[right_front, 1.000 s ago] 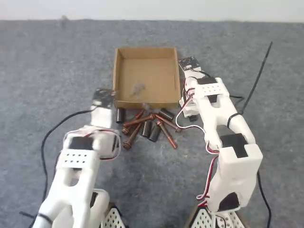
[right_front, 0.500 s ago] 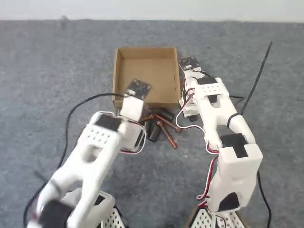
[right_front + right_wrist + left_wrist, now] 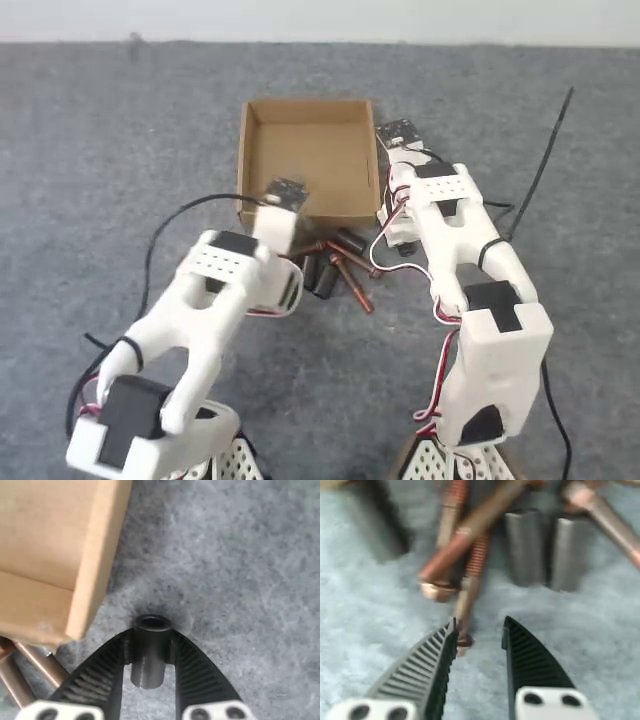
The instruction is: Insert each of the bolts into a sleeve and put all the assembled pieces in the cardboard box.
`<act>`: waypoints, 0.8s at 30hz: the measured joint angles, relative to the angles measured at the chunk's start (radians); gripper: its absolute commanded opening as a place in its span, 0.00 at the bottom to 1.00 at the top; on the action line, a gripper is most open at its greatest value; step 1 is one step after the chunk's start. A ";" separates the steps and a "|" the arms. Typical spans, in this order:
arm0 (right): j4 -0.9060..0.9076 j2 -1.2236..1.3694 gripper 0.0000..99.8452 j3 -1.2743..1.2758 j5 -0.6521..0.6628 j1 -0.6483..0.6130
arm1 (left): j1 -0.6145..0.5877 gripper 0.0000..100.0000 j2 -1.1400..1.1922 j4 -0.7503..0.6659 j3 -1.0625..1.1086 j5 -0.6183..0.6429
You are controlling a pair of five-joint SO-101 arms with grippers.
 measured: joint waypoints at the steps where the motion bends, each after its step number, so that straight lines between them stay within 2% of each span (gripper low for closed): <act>1: 0.000 0.000 0.01 0.000 0.000 0.000 | -0.017 0.15 0.000 -0.006 -0.002 0.003; 12: 0.000 0.000 0.01 0.000 0.000 0.000 | -0.008 0.14 0.083 -0.071 -0.006 0.002; 16: 0.000 0.000 0.01 0.000 0.000 0.000 | 0.002 0.00 0.183 -0.025 -0.084 -0.002; 18: 0.000 0.000 0.01 0.000 0.000 0.000 | 0.005 0.02 0.216 -0.002 -0.123 -0.008; 24: 0.000 0.000 0.01 0.000 0.000 0.000 | 0.003 0.01 0.245 0.074 -0.167 -0.146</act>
